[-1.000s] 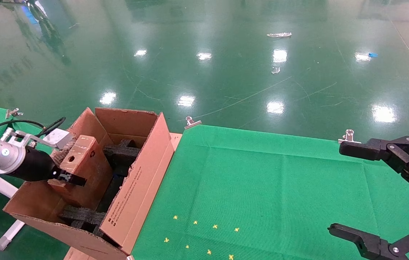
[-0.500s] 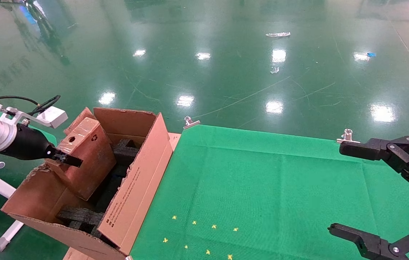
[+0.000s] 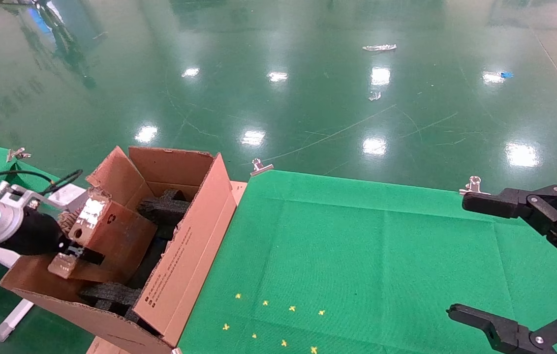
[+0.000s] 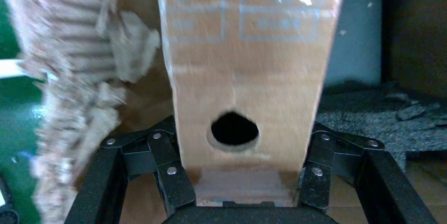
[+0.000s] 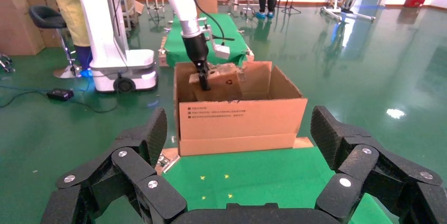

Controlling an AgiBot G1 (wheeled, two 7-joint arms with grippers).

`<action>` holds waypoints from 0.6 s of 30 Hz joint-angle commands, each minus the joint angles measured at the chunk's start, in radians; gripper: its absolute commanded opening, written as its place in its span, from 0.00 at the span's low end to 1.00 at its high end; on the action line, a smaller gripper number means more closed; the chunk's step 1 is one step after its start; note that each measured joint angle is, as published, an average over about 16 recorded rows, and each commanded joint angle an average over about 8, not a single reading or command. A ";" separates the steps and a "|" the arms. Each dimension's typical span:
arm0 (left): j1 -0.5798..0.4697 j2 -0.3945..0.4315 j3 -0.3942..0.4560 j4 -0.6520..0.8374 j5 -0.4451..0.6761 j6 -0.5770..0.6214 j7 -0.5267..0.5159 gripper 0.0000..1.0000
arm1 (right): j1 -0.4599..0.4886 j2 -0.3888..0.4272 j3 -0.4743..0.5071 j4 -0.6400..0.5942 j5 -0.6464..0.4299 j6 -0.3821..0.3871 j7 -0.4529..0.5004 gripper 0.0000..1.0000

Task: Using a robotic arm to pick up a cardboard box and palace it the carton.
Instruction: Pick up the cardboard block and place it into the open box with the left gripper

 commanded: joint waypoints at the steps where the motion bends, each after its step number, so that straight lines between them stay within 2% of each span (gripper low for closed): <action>1: 0.018 0.004 -0.001 0.004 -0.003 -0.006 -0.001 0.00 | 0.000 0.000 0.000 0.000 0.000 0.000 0.000 1.00; 8: 0.059 0.026 -0.017 0.010 -0.026 -0.020 -0.001 0.01 | 0.000 0.000 0.000 0.000 0.000 0.000 0.000 1.00; 16: 0.053 0.022 -0.039 0.011 -0.058 -0.005 0.026 1.00 | 0.000 0.000 -0.001 0.000 0.001 0.000 0.000 1.00; 18: 0.044 0.020 -0.041 0.013 -0.060 0.002 0.033 1.00 | 0.000 0.000 -0.001 0.000 0.001 0.000 -0.001 1.00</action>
